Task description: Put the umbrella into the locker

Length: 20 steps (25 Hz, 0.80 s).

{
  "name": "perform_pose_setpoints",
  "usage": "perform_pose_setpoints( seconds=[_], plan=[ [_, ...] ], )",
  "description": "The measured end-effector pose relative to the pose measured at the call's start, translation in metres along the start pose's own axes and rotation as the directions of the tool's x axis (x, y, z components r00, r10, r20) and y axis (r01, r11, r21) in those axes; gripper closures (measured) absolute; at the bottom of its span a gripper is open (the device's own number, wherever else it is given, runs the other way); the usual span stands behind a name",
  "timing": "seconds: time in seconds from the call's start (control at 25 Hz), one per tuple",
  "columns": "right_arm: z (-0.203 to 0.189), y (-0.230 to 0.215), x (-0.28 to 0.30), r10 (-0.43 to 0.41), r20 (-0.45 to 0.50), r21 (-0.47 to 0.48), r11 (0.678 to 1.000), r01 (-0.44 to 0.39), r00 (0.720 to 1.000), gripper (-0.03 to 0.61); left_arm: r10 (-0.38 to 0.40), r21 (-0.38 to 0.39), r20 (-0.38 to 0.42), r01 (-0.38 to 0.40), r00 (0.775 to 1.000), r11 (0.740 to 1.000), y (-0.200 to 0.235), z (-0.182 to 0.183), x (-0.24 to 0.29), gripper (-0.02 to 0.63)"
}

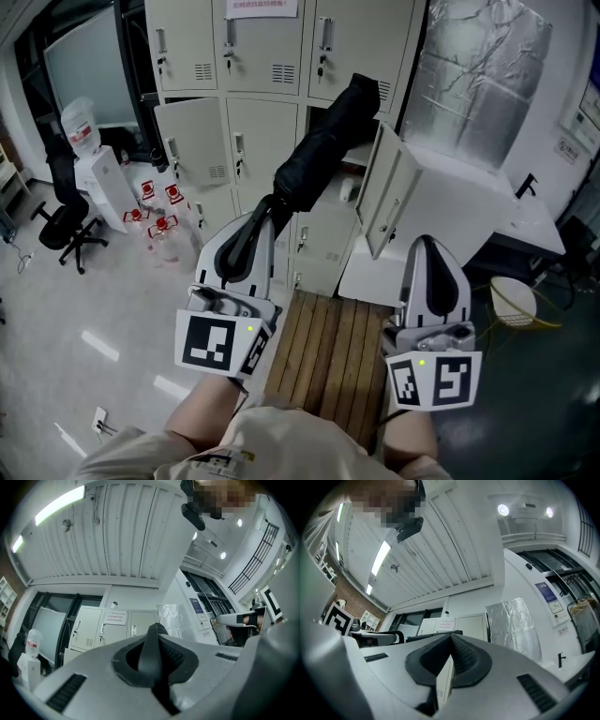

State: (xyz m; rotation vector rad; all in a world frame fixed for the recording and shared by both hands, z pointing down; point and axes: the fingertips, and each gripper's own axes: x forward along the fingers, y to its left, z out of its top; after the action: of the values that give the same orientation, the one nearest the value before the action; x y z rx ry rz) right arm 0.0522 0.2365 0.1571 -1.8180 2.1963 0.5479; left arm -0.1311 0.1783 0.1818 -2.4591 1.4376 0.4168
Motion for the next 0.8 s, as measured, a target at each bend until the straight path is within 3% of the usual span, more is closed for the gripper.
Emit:
perform_pose_setpoints(
  seconds=[0.8],
  plan=[
    [-0.049,-0.021,0.017,0.048,-0.026,0.068,0.997,-0.046,0.999,0.572,0.010,0.012,-0.069,-0.009,0.998,1.000,-0.008,-0.043,0.019,0.603]
  ],
)
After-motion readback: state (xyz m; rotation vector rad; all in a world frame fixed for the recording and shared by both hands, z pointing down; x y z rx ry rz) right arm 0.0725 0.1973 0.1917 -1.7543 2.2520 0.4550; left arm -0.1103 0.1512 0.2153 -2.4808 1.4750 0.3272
